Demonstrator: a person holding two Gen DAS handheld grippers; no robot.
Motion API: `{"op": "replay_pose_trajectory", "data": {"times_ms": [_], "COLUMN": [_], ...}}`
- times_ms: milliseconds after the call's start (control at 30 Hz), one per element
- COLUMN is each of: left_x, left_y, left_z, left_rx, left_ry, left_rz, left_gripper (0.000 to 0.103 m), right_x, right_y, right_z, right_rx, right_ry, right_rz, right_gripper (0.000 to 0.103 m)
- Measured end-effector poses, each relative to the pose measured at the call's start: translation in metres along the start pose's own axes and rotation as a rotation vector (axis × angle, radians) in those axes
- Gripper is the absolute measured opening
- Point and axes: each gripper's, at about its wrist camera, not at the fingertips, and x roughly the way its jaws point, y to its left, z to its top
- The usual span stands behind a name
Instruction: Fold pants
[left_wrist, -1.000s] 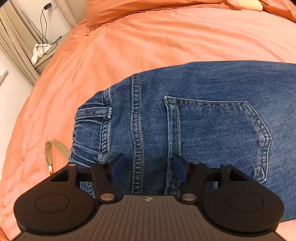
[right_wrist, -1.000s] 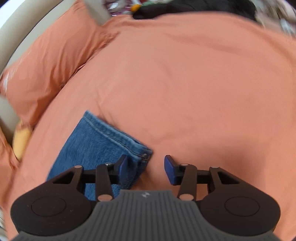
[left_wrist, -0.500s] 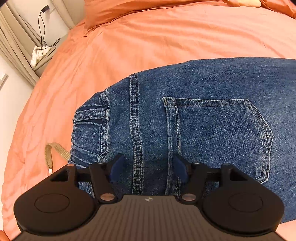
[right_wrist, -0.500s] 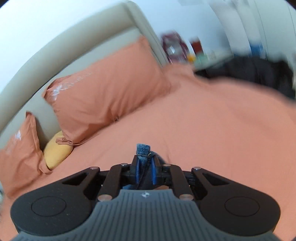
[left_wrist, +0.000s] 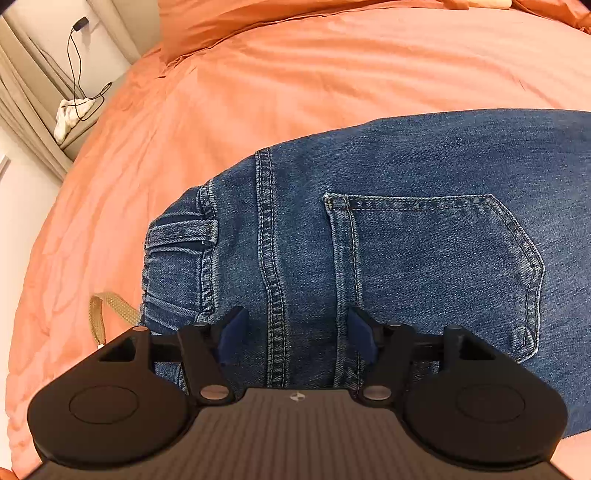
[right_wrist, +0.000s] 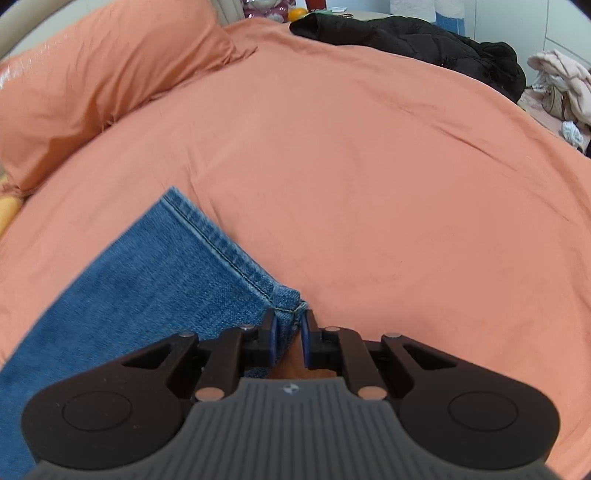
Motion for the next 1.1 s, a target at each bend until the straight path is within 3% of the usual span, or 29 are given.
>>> {"op": "replay_pose_trajectory", "data": {"times_ms": [100,133,167,233,333,433,700,867,1000,1100], "left_x": [0.0,-0.001,-0.003,-0.011,-0.032,-0.058,-0.128,-0.144,-0.132,-0.111], "left_y": [0.001,0.002,0.004,0.008,0.011,0.008,-0.048,-0.099,-0.144,-0.172], "left_z": [0.0,0.0,0.001,0.0,-0.006,-0.016,-0.052,-0.078,-0.09,-0.094], "left_rx": [0.006,0.015,0.021,0.023,0.032,0.082,0.386,0.496,0.54,0.558], "left_ry": [-0.005,-0.008,-0.012,-0.034,-0.089,-0.129,-0.228,-0.264,-0.269,-0.246], "left_rz": [0.002,-0.001,-0.003,0.0,-0.018,-0.089,-0.289,-0.41,-0.424,-0.389], "left_gripper": [0.079,0.079,0.079,0.078,0.077,0.072,0.071,0.071,0.071,0.071], "right_x": [0.005,0.003,-0.005,-0.021,-0.051,-0.082,-0.149,-0.18,-0.19,-0.187], "right_y": [0.008,0.011,0.012,0.019,0.035,0.059,0.163,0.216,0.236,0.232], "right_z": [0.0,0.002,0.002,0.006,0.0,-0.021,-0.126,-0.207,-0.262,-0.289], "right_rx": [-0.031,-0.052,-0.074,-0.133,-0.207,-0.251,-0.439,-0.547,-0.578,-0.534], "right_ry": [0.025,0.02,0.002,-0.026,-0.051,-0.03,0.092,0.152,0.165,0.193], "right_rz": [-0.036,-0.053,-0.077,-0.089,-0.041,0.075,0.365,0.499,0.538,0.548], "right_gripper": [0.012,0.018,0.03,0.036,0.036,0.036,0.036,0.036,0.036,0.038]}}
